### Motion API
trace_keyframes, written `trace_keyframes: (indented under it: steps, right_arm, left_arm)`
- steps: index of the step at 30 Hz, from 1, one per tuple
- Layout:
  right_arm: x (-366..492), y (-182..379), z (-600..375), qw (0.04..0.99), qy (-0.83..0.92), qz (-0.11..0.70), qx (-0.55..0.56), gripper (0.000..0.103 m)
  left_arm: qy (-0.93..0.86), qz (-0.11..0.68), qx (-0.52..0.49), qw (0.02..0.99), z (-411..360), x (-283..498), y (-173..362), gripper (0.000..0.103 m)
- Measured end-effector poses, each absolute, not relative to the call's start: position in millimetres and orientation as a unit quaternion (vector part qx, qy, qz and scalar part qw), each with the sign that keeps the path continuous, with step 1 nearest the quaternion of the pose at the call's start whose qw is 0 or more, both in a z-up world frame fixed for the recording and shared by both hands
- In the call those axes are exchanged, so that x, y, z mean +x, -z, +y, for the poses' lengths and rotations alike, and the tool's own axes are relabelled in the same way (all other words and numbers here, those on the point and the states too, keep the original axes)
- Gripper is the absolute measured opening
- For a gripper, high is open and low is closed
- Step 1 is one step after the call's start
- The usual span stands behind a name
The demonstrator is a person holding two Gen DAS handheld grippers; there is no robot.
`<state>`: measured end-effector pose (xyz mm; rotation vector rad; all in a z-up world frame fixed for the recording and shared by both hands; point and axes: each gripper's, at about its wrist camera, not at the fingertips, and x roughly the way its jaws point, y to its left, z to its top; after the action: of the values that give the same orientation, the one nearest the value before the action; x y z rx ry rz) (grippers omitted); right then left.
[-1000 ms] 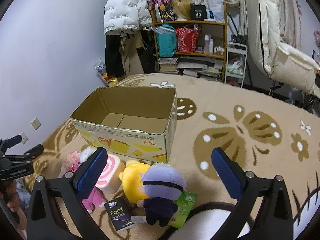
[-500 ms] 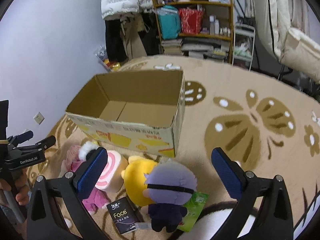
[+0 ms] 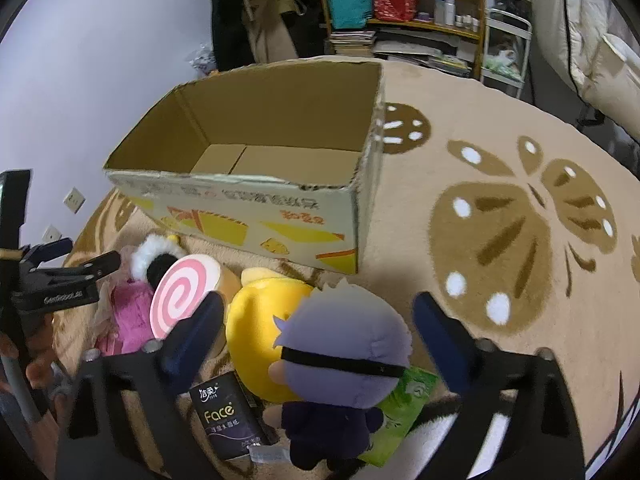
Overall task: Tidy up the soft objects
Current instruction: 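Grasp the pink-wrapped packet with the left tool while the right tool grasps the purple-haired doll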
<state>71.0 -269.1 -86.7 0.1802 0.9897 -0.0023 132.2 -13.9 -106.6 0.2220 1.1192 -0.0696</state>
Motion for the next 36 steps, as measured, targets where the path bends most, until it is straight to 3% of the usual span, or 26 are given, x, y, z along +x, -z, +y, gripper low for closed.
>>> trace_keyframes:
  steps: [19,25,36]
  right_arm:
    - [72,111,-281,0.845,0.006,0.521,0.123,0.096]
    - [71,112,-277,0.845,0.002,0.522,0.119,0.089]
    - [73,113,-280,0.845,0.006,0.522,0.121,0.071]
  left_arm:
    - [0.049,0.576,0.07,0.813,-2,138,136,0.102]
    - [0.05,0.595,0.033,0.801,7,146,147,0.102]
    - [0.058,0.599,0.004,0.799,7,155,150,0.068]
